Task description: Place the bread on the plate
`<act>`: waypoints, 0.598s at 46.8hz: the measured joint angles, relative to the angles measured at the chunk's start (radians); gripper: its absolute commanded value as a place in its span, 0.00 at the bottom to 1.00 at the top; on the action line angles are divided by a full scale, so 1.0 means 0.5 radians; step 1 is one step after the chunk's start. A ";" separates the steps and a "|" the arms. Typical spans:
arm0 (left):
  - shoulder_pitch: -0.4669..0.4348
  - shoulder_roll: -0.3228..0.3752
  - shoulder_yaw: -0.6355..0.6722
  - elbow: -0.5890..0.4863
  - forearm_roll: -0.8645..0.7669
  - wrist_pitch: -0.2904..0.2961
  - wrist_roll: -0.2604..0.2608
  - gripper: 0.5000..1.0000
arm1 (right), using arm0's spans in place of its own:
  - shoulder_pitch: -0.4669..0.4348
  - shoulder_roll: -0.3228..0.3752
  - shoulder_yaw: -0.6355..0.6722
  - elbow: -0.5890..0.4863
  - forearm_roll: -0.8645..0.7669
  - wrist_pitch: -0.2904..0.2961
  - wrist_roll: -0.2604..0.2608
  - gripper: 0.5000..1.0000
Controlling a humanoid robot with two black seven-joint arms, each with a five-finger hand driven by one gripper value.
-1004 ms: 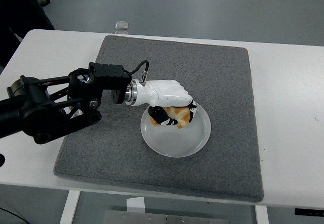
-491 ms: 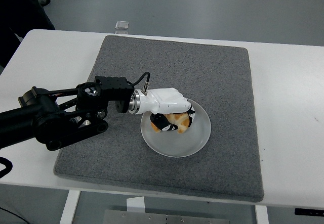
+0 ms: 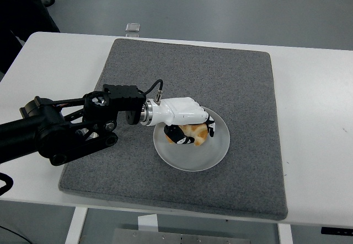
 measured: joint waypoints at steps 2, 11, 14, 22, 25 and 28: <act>0.000 0.000 -0.002 0.000 0.000 0.000 0.000 0.88 | 0.000 0.000 0.001 0.000 0.000 0.000 0.000 0.90; 0.000 0.011 -0.024 -0.005 -0.028 0.000 0.000 0.98 | 0.000 0.000 0.001 0.000 0.000 0.000 0.000 0.90; -0.001 0.014 -0.029 -0.009 -0.112 -0.001 -0.001 0.99 | 0.000 0.000 0.001 0.000 0.000 0.000 0.000 0.90; -0.028 0.044 -0.111 -0.028 -0.568 -0.037 -0.009 1.00 | 0.000 0.000 0.000 0.001 0.000 0.000 0.000 0.90; -0.035 0.073 -0.127 -0.030 -0.711 -0.063 -0.009 1.00 | 0.000 0.000 0.000 0.001 0.000 0.000 0.000 0.90; -0.052 0.105 -0.141 -0.033 -0.813 -0.102 -0.009 1.00 | 0.000 0.000 0.000 0.001 0.000 0.000 0.000 0.90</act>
